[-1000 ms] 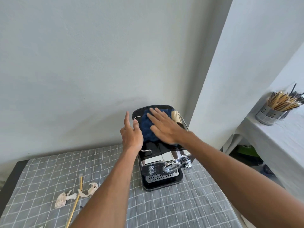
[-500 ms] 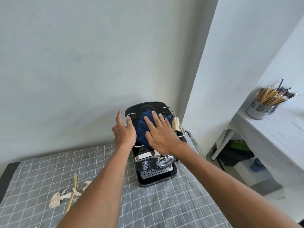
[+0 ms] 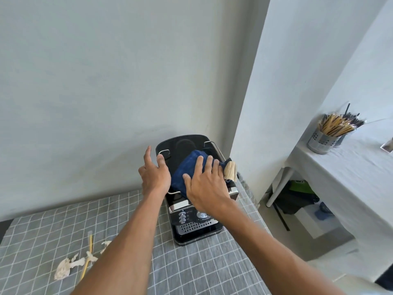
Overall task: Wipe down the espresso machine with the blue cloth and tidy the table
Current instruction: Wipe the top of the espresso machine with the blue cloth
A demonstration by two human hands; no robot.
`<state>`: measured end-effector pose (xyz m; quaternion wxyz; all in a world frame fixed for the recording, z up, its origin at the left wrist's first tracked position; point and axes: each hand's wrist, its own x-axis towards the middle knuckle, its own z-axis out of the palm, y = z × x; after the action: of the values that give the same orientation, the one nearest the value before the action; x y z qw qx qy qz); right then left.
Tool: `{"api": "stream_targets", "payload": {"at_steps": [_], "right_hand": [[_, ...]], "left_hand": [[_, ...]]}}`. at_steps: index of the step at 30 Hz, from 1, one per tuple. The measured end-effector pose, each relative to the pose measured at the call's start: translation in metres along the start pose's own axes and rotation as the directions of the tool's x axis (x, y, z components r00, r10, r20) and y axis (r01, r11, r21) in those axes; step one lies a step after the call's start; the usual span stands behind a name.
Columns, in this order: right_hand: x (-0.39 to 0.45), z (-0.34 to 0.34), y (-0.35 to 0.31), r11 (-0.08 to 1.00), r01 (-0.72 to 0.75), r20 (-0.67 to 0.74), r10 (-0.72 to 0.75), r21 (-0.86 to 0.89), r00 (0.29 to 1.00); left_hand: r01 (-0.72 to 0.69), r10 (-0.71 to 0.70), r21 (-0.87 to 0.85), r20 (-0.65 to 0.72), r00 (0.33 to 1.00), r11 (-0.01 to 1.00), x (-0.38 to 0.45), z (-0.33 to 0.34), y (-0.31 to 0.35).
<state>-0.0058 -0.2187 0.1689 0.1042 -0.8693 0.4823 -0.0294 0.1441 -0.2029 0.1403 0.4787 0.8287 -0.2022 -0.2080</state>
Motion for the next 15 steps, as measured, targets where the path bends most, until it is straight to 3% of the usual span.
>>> {"api": "stream_targets", "payload": {"at_steps": [7,11,15], "right_hand": [[0.055,-0.019,0.010,0.999,0.036,0.126,-0.032,-0.033,0.992],[0.037,-0.010,-0.001,0.999,-0.039,0.061,0.041,-0.036,0.997],[-0.013,-0.004,0.010,0.975,0.208,-0.009,-0.209,-0.077,0.978]], "left_hand": [[0.017,-0.017,0.005,0.026,1.000,1.000,0.004,0.002,0.000],[0.010,-0.010,0.002,0.016,1.000,1.000,0.003,0.001,0.001],[0.011,-0.011,-0.003,0.020,1.000,1.000,0.002,0.002,0.003]]}}
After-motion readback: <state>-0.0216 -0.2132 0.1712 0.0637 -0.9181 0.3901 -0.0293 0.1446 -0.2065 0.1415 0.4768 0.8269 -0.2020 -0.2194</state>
